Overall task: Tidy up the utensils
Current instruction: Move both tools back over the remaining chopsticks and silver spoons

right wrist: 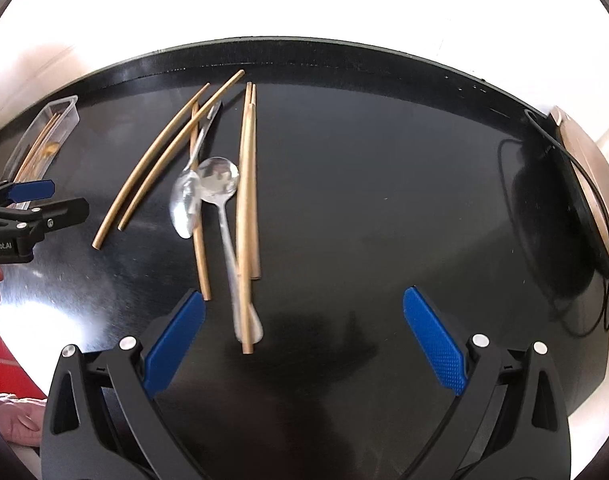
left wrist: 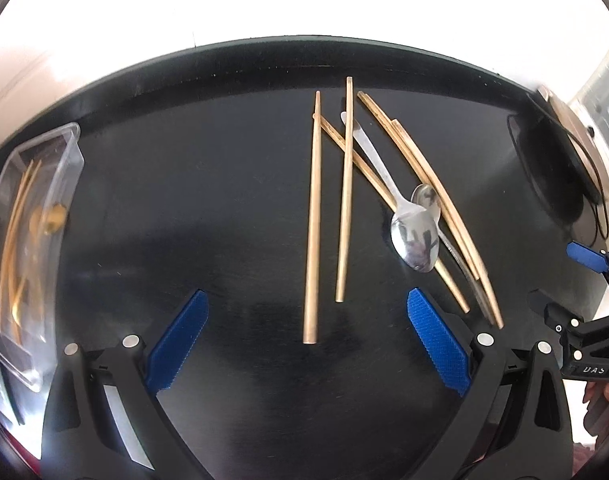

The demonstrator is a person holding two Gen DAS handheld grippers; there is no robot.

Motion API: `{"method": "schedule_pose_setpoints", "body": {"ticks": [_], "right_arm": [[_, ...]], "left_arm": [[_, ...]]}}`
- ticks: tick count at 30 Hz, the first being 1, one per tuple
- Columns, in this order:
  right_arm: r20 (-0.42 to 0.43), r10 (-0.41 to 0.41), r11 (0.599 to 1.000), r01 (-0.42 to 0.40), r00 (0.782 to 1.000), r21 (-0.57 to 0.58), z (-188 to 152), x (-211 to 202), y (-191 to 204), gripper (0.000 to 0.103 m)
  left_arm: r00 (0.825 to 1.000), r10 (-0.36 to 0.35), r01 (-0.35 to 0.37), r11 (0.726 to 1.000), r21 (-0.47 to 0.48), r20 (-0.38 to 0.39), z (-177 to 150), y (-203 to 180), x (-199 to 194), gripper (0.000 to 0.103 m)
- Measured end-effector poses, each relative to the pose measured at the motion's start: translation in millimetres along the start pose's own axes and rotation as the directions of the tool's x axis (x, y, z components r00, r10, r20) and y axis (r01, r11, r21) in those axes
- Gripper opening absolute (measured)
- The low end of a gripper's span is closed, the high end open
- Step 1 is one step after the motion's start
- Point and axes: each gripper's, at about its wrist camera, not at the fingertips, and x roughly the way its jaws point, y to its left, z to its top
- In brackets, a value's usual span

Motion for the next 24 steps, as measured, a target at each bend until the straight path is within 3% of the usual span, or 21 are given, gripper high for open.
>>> {"method": "schedule_pose_setpoints", "body": {"ticks": [13,24], "right_arm": [[-0.031,0.085,0.994,-0.087,0.996,-0.064,10,12,-29,0.096],[-0.055,0.113,0.993,-0.114,0.992,-0.026,36,36,-42,0.096]], "left_arm": [[0.999,0.039,-0.038,0.997,-0.070,0.011,4,-25,-1,0.097],[0.997,0.075,-0.076,0.995,-0.057,-0.009,23,-18,14,0.097]]}}
